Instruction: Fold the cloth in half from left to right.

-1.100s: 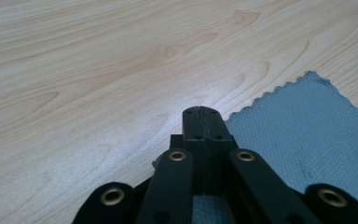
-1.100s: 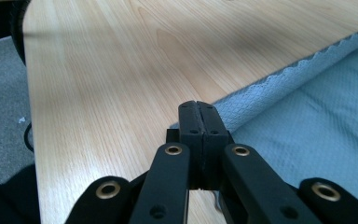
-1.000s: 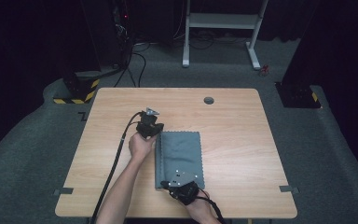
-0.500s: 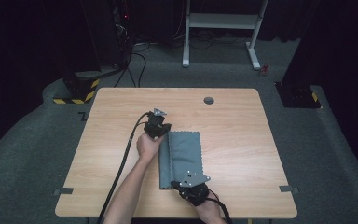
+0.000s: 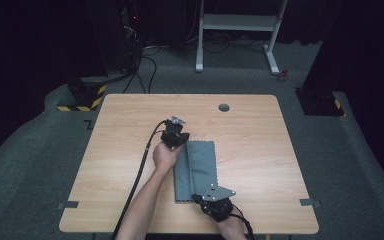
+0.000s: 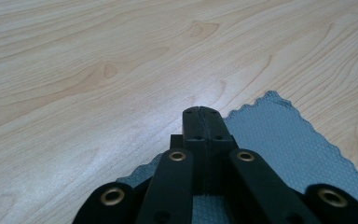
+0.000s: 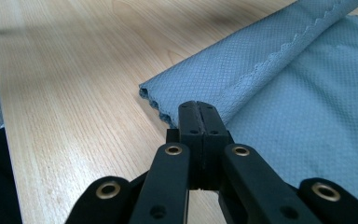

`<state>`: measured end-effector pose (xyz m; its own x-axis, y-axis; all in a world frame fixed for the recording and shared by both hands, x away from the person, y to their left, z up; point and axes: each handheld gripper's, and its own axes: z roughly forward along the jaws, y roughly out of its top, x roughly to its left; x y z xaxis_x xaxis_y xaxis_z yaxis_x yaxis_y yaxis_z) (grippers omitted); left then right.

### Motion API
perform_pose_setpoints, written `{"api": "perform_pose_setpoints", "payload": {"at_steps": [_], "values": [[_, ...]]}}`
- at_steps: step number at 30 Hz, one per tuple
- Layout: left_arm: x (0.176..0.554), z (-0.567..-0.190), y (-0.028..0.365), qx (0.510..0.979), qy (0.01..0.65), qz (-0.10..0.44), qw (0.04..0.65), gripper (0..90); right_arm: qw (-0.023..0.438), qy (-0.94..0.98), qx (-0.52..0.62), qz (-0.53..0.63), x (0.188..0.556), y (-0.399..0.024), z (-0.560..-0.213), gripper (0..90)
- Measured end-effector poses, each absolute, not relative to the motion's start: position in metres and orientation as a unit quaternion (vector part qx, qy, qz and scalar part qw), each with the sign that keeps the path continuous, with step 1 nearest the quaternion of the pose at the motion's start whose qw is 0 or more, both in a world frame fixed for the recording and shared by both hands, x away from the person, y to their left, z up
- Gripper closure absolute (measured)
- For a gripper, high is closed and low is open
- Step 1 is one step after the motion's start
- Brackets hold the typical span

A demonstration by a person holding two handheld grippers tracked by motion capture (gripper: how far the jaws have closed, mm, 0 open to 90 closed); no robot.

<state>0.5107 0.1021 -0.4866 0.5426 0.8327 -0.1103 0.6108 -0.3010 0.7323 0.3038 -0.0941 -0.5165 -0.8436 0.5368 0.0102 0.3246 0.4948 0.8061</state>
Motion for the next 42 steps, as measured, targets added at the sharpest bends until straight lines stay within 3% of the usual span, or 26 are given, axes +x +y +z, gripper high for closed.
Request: {"api": "perform_pose_setpoints", "payload": {"at_steps": [42], "values": [[0.520,-0.491,0.040,0.820,0.404,0.128,0.383,90.0,0.148,0.837,0.304,0.431,0.293,-0.149,-0.516,90.0]]}}
